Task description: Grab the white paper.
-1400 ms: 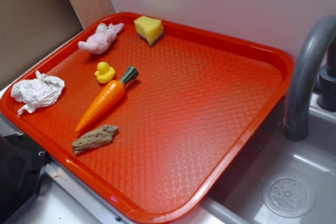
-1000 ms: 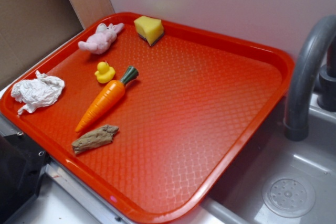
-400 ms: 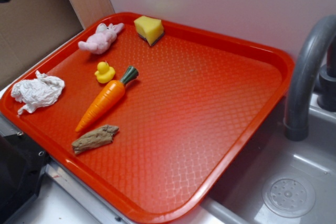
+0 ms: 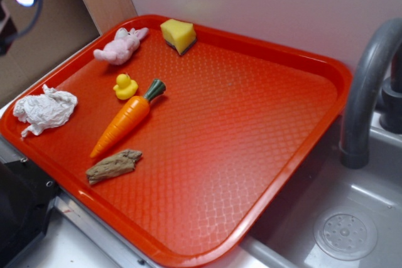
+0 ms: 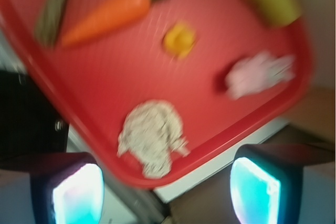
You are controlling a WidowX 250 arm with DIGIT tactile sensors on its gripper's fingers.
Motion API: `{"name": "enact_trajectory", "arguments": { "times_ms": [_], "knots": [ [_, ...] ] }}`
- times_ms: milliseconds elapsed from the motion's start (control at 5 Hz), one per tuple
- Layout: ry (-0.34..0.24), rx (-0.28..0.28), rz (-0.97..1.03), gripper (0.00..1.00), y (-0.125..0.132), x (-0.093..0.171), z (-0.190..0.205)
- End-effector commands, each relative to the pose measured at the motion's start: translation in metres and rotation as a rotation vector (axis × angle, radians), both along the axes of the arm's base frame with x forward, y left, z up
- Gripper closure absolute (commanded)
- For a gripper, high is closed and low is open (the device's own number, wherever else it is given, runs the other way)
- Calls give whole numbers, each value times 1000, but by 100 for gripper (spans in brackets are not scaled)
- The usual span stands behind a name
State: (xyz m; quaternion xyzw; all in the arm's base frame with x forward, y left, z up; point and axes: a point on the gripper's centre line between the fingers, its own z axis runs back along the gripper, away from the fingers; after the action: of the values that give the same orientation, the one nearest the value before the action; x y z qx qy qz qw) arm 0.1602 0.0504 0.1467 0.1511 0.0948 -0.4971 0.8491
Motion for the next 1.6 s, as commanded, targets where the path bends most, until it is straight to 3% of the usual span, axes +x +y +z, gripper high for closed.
{"name": "enact_trajectory", "arguments": {
  "times_ms": [0, 200, 400, 1000, 1200, 1400],
  "knots": [
    [78, 160, 9, 0, 16, -21, -39],
    [33, 226, 34, 0, 23, -15, -59],
    [35, 294, 56, 0, 35, -8, -78],
    [219, 306, 147, 0, 55, -18, -107],
    [234, 299, 185, 100, 59, -20, -111],
    [165, 257, 231, 100, 55, -14, -113]
  ]
}}
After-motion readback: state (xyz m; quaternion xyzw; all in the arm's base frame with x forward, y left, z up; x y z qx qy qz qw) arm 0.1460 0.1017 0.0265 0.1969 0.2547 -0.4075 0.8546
